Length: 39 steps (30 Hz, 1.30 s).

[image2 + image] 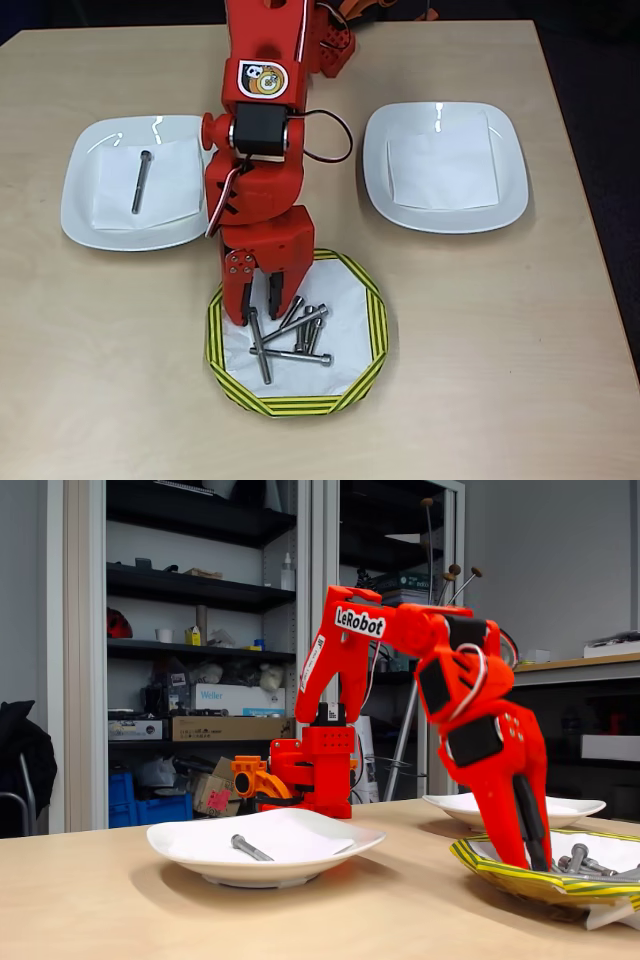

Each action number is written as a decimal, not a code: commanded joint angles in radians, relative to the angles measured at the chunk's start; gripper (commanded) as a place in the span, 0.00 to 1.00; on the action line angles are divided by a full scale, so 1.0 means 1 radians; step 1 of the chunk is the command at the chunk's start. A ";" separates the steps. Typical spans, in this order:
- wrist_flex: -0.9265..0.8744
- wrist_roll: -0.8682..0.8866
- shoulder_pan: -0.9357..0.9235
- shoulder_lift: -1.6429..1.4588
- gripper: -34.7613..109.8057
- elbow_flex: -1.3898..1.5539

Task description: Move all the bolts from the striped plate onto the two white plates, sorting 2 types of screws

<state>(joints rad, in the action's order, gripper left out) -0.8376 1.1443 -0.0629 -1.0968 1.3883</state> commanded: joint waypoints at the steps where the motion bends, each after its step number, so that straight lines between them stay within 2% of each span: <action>1: 0.026 0.020 -0.023 0.003 0.32 0.008; 9: 0.052 0.023 -0.048 0.072 0.24 -0.026; 18: -0.158 0.017 -0.051 0.015 0.24 -0.167; 25: -0.416 -0.060 -0.110 -0.071 0.24 -0.345; 29: -0.456 -0.127 -0.183 -0.204 0.24 -0.253; 39: -0.483 -0.238 -0.425 -0.538 0.24 0.202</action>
<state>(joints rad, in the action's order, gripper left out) -1.3223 0.9204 -0.4249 -1.5324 1.5125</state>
